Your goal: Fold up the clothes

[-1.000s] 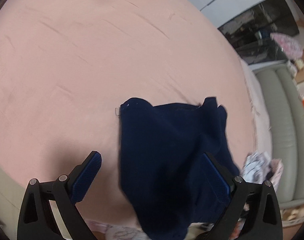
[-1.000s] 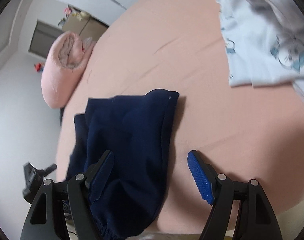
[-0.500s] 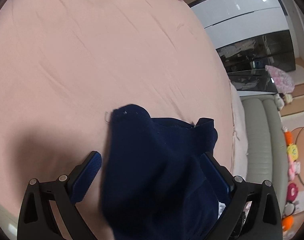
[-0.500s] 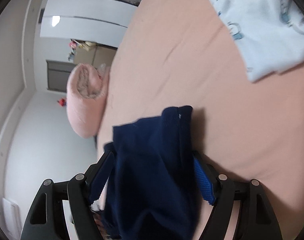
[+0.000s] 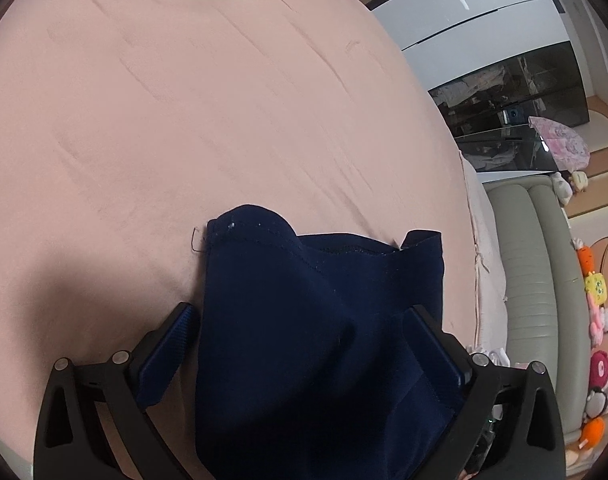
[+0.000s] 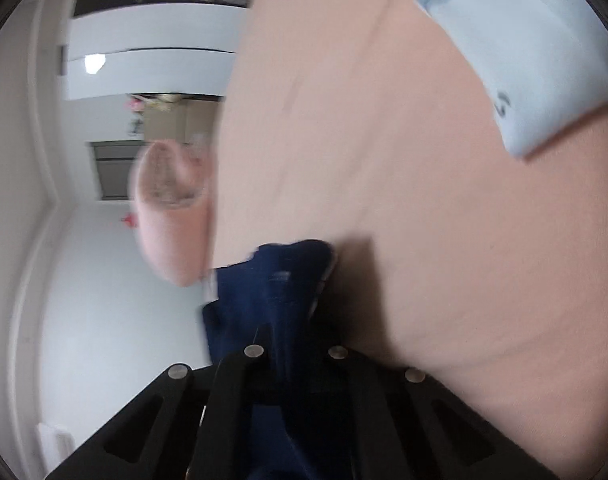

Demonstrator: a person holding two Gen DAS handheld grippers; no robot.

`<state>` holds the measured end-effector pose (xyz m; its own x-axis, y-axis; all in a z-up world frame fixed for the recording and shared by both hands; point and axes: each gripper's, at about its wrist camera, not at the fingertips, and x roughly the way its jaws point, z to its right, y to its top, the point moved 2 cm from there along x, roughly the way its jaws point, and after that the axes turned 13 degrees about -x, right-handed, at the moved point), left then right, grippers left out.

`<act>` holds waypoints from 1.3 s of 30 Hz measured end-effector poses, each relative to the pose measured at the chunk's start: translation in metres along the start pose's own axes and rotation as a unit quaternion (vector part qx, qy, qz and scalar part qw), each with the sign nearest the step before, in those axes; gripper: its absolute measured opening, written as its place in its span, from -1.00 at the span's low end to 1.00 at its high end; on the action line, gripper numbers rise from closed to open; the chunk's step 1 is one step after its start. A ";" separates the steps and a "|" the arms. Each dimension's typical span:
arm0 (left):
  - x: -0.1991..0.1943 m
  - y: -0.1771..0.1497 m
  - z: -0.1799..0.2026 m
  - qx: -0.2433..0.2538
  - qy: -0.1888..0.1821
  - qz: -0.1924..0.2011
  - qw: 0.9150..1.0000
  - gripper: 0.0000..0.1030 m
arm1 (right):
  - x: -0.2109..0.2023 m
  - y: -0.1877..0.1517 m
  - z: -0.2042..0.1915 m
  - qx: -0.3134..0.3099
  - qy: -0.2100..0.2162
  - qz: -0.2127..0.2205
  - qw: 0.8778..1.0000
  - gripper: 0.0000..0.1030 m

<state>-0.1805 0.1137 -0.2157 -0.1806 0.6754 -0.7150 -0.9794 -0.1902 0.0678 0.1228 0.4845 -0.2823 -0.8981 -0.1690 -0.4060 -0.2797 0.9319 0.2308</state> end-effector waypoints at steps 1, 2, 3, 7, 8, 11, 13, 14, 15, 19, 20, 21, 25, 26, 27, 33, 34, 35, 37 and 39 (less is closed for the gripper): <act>0.000 -0.001 0.000 0.004 0.002 0.003 1.000 1.00 | 0.003 0.000 -0.002 -0.006 -0.014 -0.006 1.000 -1.00; 0.000 -0.003 0.001 0.009 0.002 0.007 1.000 1.00 | 0.004 -0.001 -0.005 -0.013 -0.022 -0.006 1.000 -1.00; 0.000 -0.004 0.001 0.013 0.003 0.011 1.000 1.00 | 0.005 -0.001 -0.007 -0.020 -0.030 -0.006 0.999 -1.00; 0.001 -0.007 0.005 0.025 0.013 0.012 1.000 0.98 | 0.010 -0.001 -0.012 -0.032 -0.046 -0.006 0.998 -1.00; 0.000 -0.007 0.006 0.029 0.025 0.014 0.999 0.85 | 0.011 0.000 -0.012 -0.029 -0.048 -0.010 0.998 -1.00; -0.003 -0.008 0.005 0.040 0.069 0.031 0.996 0.22 | 0.013 0.002 -0.014 -0.029 -0.059 -0.023 0.998 -1.00; -0.006 -0.007 0.003 0.044 0.092 0.045 0.994 -0.18 | 0.014 0.004 -0.021 -0.048 -0.076 -0.029 0.996 -0.98; -0.007 -0.007 0.000 0.043 0.098 0.051 0.993 -0.41 | 0.015 0.005 -0.024 -0.058 -0.084 -0.033 0.994 -0.96; -0.009 -0.005 -0.004 0.036 0.096 0.055 0.993 -0.52 | 0.018 0.006 -0.029 -0.077 -0.096 -0.036 0.992 -0.96; -0.014 -0.001 -0.014 0.015 0.073 0.064 0.995 -0.58 | 0.017 0.007 -0.025 -0.092 -0.094 -0.037 0.991 -0.96; -0.014 -0.001 -0.014 0.016 0.070 0.067 0.995 -0.58 | 0.016 0.007 -0.023 -0.088 -0.088 -0.036 0.992 -0.97; -0.015 -0.001 -0.014 0.018 0.067 0.071 0.995 -0.58 | 0.016 0.008 -0.022 -0.088 -0.083 -0.035 0.992 -1.00; -0.016 -0.005 -0.009 0.037 0.066 0.093 0.993 -0.75 | 0.008 0.005 -0.021 -0.100 -0.097 -0.033 0.990 -1.00; -0.015 -0.006 -0.006 0.045 0.068 0.096 0.992 -0.84 | 0.008 0.004 -0.024 -0.107 -0.108 -0.034 0.988 -1.00; -0.014 -0.008 -0.004 0.054 0.070 0.099 0.991 -0.89 | 0.008 0.004 -0.028 -0.114 -0.119 -0.034 0.986 -1.00; -0.012 -0.014 0.014 0.103 0.090 0.115 0.984 -0.93 | 0.012 0.003 -0.064 -0.226 -0.208 -0.042 0.951 -0.99; -0.014 -0.013 0.016 0.107 0.093 0.116 0.983 -0.93 | 0.012 0.003 -0.072 -0.254 -0.232 -0.040 0.938 -0.99; -0.015 -0.012 0.017 0.111 0.096 0.117 0.982 -0.93 | 0.013 0.002 -0.081 -0.282 -0.255 -0.038 0.924 -0.99; -0.019 -0.009 0.018 0.115 0.103 0.120 0.981 -0.93 | 0.017 0.000 -0.098 -0.337 -0.291 -0.041 0.894 -0.99; -0.025 -0.005 0.020 0.125 0.116 0.128 0.977 -0.93 | 0.020 -0.002 -0.113 -0.387 -0.318 -0.043 0.865 -0.99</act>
<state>-0.1726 0.1118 -0.1839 -0.4263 0.4426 -0.7889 -0.9012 -0.1322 0.4128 0.0672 0.4429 -0.1906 -0.5639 0.2131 -0.7979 -0.6997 0.3899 0.5986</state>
